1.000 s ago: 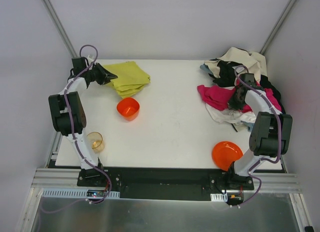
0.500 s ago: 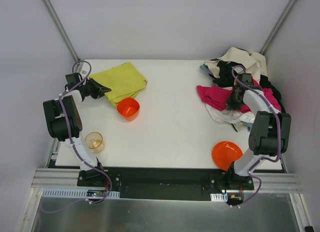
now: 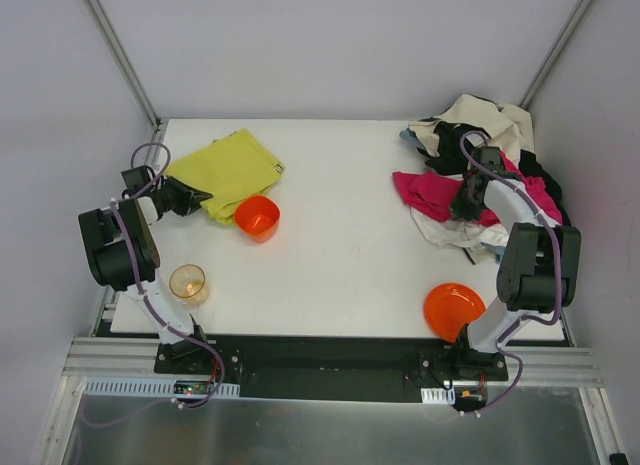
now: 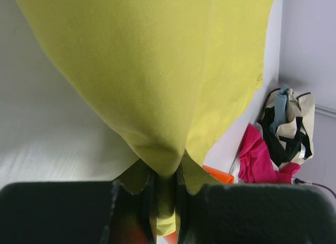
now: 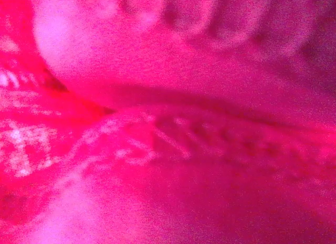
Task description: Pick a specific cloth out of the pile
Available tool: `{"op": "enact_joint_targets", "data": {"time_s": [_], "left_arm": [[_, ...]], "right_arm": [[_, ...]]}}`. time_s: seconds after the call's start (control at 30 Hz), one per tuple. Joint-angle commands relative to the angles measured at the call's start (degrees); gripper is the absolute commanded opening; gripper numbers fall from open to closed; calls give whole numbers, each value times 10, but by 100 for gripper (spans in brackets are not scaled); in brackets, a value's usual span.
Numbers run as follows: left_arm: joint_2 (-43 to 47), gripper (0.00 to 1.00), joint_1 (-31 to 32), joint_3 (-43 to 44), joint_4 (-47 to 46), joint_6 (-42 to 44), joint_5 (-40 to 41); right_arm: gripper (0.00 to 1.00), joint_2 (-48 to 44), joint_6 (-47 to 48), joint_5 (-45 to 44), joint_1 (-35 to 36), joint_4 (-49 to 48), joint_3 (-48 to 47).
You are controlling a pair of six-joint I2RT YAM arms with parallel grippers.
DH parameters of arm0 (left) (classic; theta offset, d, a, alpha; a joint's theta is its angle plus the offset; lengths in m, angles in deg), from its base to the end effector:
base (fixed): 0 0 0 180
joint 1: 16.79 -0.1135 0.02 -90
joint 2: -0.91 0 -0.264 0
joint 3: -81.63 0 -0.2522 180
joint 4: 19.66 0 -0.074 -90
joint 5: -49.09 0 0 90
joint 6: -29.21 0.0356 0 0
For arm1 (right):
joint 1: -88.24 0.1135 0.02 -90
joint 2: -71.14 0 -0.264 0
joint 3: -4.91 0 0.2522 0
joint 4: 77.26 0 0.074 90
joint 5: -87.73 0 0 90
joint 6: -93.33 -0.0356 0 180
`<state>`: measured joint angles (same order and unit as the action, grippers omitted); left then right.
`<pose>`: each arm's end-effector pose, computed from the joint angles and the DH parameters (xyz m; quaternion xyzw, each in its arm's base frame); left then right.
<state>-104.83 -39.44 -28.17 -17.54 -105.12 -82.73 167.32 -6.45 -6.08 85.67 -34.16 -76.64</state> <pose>0.3565 0.1231 0.1596 -0.3313 0.7861 -0.3921 0.3444 0.3505 -0.0181 0.2197 0.1125 0.9535 -0.0144 0.2792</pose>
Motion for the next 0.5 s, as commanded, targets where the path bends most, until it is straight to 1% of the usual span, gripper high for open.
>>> {"op": "enact_joint_targets", "data": {"time_s": [0.0, 0.07, 0.17, 0.2, 0.23, 0.3, 0.37, 0.4, 0.43, 0.47], "left_arm": [[43, 2, -24, -16, 33, 16, 65], [45, 8, -27, -16, 42, 22, 68], [46, 14, -27, -15, 47, 22, 68], [48, 18, -27, -17, 47, 21, 69], [50, 24, -27, -19, 47, 21, 70], [61, 33, -28, -25, 48, 22, 75], [74, 45, -28, -31, 50, 24, 82], [80, 47, -27, -34, 52, 25, 86], [86, 54, -27, -37, 54, 26, 89], [93, 58, -28, -40, 57, 26, 93]], "right_arm": [[1, -12, 9, -4, 9, 0, -4], [1, -13, 7, -2, 12, -1, -2], [1, -14, 7, -2, 15, -3, 1], [1, -15, 7, -2, 16, -3, 1], [1, -17, 7, -3, 16, -3, 3], [1, -19, 7, -2, 18, -3, 4], [1, -21, 7, -3, 20, -3, 5], [1, -22, 7, -3, 20, -2, 6], [1, -24, 7, -3, 20, -2, 7], [1, -25, 8, -2, 21, -2, 7]]}}
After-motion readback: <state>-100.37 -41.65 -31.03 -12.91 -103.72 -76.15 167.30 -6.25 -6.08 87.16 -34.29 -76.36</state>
